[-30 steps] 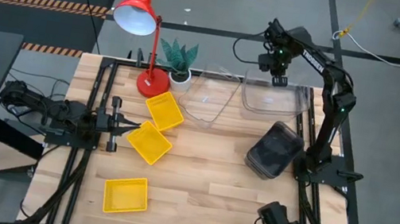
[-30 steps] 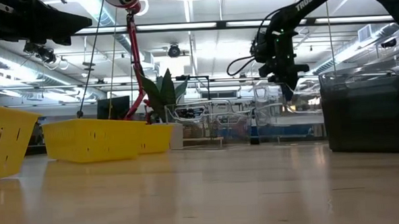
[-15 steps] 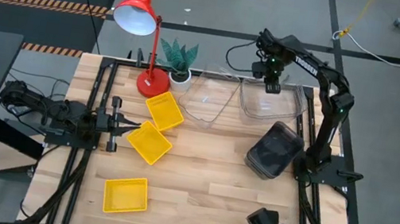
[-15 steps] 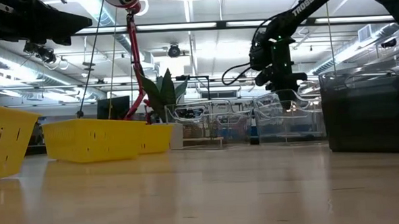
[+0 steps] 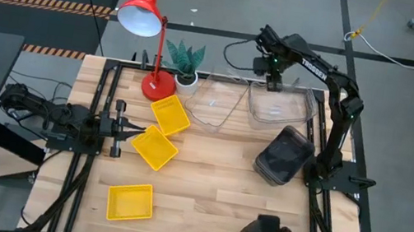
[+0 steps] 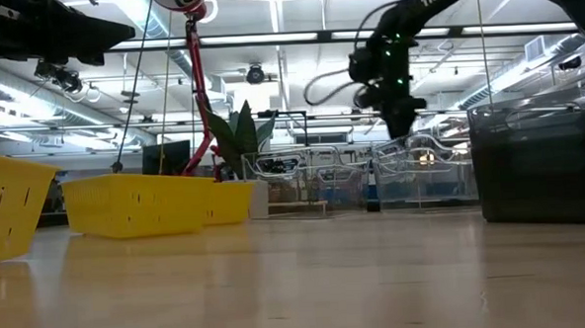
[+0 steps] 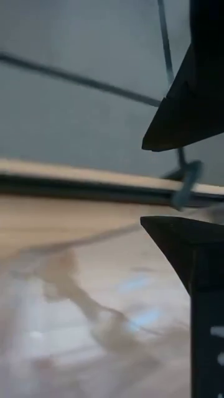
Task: Stack baskets by color
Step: Stack the left transparent bin on the stacked transparent bins
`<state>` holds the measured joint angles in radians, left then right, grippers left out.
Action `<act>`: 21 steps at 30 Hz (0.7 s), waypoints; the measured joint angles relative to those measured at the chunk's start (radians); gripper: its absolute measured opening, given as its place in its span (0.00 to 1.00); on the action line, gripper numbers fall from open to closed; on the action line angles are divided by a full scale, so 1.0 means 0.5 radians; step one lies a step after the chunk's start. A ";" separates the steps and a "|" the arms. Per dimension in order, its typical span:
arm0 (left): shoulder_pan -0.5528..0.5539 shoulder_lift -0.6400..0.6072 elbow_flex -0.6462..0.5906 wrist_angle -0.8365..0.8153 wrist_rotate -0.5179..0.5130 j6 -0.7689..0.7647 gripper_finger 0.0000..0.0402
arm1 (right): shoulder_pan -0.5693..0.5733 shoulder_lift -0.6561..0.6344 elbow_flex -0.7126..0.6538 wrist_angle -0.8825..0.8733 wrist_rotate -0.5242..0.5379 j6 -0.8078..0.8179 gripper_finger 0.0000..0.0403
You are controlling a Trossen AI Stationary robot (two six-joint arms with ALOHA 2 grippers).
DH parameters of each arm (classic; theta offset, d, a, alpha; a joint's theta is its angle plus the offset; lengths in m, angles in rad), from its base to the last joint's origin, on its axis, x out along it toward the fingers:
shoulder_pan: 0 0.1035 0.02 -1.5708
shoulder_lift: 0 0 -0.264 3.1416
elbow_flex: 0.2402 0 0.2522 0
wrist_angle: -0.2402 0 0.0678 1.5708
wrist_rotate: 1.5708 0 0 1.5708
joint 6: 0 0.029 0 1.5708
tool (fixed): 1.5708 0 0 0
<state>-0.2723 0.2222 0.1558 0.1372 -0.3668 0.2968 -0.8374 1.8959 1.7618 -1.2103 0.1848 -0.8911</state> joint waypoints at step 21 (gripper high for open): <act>0.000 0.000 0.000 0.002 0.001 0.004 0.07 | 0.654 0.000 0.101 0.325 -0.095 0.091 0.44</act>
<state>-0.2722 0.2222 0.1558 0.1382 -0.3664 0.2989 -0.5104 1.8957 1.8121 -1.0480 0.1371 -0.8454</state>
